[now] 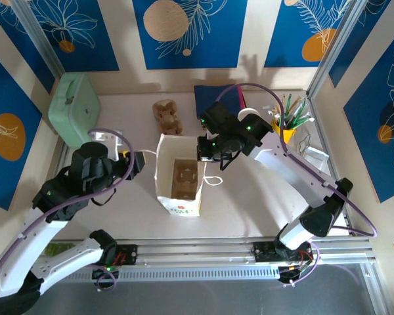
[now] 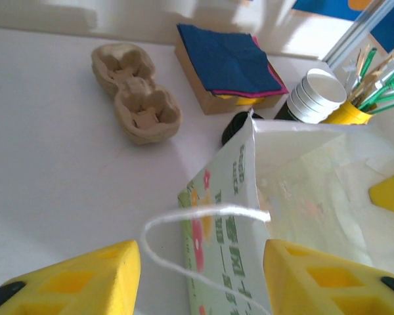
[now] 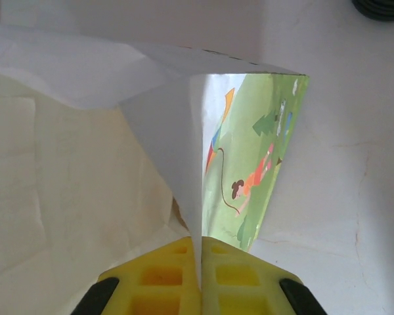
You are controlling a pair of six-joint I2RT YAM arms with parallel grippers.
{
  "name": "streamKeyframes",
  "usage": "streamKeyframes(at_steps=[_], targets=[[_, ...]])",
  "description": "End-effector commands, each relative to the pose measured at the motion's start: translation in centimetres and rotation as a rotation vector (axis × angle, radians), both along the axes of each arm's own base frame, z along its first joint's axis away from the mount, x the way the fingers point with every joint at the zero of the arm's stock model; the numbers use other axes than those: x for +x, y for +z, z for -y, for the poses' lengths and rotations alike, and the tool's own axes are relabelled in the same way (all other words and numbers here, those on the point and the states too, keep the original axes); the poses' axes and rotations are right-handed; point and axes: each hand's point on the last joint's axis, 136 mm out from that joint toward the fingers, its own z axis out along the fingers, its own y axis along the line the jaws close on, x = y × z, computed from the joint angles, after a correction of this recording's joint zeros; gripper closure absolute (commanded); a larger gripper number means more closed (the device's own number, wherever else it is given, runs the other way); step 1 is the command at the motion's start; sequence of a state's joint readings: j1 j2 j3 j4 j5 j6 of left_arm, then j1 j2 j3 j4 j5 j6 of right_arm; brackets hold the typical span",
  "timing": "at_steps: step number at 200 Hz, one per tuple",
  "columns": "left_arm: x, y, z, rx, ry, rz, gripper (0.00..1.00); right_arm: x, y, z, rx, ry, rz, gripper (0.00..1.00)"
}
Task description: Pack the takeout coffee
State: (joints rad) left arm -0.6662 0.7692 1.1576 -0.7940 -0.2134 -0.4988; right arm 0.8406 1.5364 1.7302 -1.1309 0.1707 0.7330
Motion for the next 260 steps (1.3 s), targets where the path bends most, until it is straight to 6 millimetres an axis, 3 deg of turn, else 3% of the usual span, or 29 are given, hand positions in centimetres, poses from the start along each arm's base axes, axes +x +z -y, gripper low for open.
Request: streamKeyframes(at_steps=[1,70,143,199,260], targets=[[-0.3,1.1,-2.0,0.015,0.07,0.066,0.47,-1.4,3.1,-0.9,0.088,0.127,0.129,0.99],[-1.1,2.3,-5.5,0.004,0.198,0.183,0.36,-3.9,5.2,-1.2,0.162,0.26,0.32,1.0],[-0.9,1.9,-5.3,0.015,0.188,0.182,0.32,-5.3,5.9,-1.0,0.204,0.287,0.367,1.0],[-0.6,1.5,-4.7,0.016,0.174,0.157,0.31,-4.0,5.6,-0.1,0.191,0.154,0.279,1.0],[-0.7,1.0,-4.6,0.01,0.174,0.133,0.3,-1.7,3.3,1.0,0.236,0.034,0.059,1.0]])
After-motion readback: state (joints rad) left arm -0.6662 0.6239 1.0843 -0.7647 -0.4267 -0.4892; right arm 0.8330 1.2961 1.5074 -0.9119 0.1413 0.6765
